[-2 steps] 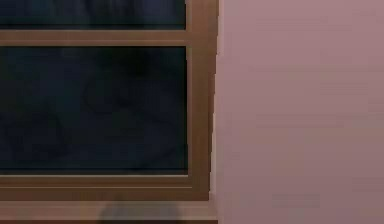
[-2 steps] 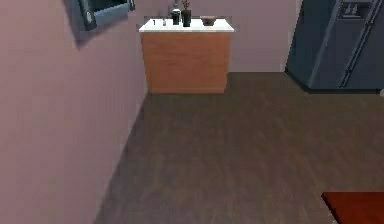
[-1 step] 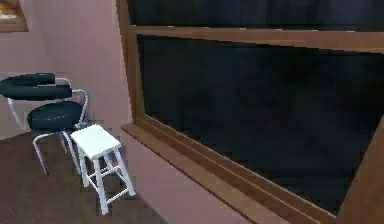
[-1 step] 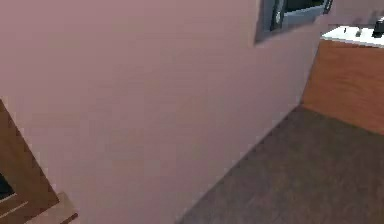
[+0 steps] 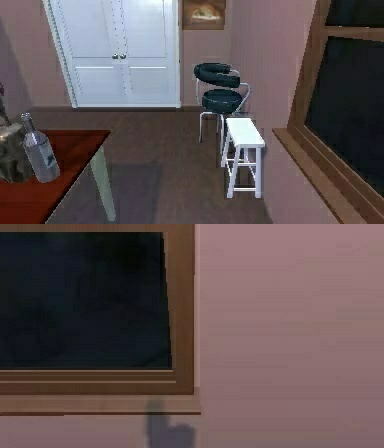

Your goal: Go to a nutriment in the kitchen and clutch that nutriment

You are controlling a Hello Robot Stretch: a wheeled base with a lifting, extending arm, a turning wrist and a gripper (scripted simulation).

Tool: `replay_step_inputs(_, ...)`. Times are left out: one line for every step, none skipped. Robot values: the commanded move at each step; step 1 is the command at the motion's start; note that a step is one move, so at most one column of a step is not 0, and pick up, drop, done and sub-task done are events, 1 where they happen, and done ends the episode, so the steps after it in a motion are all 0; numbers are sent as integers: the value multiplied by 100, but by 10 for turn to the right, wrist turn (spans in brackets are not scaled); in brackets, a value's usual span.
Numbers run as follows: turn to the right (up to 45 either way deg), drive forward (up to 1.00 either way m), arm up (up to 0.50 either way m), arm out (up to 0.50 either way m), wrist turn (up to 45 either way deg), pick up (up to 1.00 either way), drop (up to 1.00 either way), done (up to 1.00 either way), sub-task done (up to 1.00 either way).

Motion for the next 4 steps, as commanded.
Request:
replay_step_inputs(0,15,0,0,0,0,0,0,0)
replay_step_inputs(-450,0,0,0,0,0,0,0,0)
replay_step_inputs(-450,0,0,0,0,0,0,0,0)
replay_step_inputs(-450,0,0,0,0,0,0,0,0)
